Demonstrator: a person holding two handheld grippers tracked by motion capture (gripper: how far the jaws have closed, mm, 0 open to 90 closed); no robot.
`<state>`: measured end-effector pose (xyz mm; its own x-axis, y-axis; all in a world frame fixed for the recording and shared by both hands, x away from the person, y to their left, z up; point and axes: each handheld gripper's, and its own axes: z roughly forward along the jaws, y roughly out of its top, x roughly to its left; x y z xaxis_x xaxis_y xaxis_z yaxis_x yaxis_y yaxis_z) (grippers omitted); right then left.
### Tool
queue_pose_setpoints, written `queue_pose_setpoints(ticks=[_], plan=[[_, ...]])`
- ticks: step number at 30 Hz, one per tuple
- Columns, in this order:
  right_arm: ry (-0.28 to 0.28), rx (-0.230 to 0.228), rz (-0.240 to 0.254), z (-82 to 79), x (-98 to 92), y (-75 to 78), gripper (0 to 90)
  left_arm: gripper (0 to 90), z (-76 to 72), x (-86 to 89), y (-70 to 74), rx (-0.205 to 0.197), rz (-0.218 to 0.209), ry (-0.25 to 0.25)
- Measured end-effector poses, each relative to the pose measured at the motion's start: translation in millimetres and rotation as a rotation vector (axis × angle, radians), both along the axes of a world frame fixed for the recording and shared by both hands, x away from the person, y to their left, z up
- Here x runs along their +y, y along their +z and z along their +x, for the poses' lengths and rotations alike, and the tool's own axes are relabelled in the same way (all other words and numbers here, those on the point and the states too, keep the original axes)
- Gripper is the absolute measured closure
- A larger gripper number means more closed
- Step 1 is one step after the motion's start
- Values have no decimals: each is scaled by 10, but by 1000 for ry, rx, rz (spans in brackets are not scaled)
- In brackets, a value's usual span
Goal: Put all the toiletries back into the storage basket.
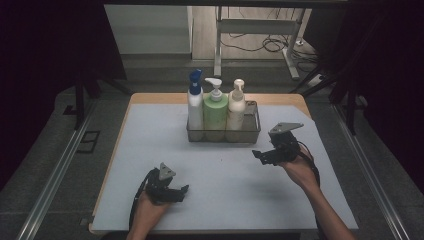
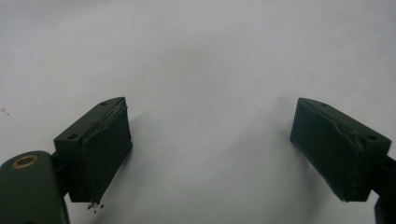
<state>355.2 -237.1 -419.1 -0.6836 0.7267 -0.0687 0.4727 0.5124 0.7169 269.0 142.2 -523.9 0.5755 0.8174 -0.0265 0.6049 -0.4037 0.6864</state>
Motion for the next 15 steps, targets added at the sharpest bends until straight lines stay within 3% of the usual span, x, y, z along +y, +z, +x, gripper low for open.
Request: queue_pose_setpoints(ticks=[15], plan=[[13, -12, -40, -269, -184, 24, 16, 121, -1, -3, -2, -1, -3, 3]])
